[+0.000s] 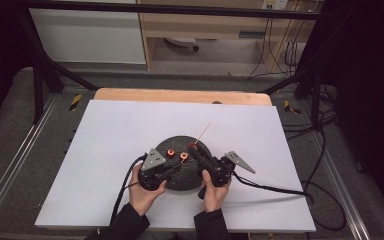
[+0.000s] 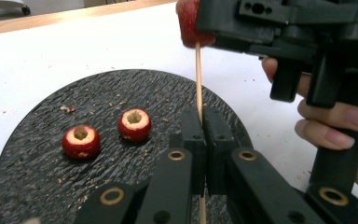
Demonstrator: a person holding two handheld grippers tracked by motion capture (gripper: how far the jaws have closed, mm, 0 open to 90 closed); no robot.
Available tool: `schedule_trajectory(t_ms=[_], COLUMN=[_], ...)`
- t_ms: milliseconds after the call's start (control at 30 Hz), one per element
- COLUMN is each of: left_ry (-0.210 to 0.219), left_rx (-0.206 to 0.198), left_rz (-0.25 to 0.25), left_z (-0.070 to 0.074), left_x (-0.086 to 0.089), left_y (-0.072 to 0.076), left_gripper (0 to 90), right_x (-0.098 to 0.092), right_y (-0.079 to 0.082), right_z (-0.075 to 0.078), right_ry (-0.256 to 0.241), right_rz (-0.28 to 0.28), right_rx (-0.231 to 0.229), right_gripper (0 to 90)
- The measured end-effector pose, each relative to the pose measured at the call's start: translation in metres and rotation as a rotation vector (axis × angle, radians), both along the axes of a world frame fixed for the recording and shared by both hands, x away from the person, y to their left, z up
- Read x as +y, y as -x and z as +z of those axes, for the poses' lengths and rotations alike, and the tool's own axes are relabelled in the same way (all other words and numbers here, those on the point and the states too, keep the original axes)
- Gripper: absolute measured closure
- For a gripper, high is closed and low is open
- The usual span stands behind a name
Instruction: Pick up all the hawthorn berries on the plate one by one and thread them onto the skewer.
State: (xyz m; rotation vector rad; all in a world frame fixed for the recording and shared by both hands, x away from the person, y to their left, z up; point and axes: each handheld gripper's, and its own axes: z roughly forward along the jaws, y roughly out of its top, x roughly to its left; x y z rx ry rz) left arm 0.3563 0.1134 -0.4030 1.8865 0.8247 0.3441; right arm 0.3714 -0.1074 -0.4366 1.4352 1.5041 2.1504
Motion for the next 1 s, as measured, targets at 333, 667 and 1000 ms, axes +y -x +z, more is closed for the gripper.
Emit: schedule_trajectory(t_ms=[333,667,1000], left_ry=[-0.007,-0.012,-0.025], left_rx=[-0.003,-0.005,-0.007], left_rz=[-0.010,-0.018,-0.025], left_z=[0.001,0.000,-0.004], left_x=[-0.007,-0.008,0.008], left_y=[-0.005,-0.005,0.001], left_gripper=[88.0,88.1,88.0], right_x=[0.002,0.002,-0.002], right_y=[0.007,0.011,0.012], right_z=[-0.005,-0.007,-0.003], right_ry=[0.024,0.042,0.125], right_rz=[0.027,0.041,0.036], right_rx=[0.013,0.025,0.023], right_gripper=[61.5,61.1,38.8])
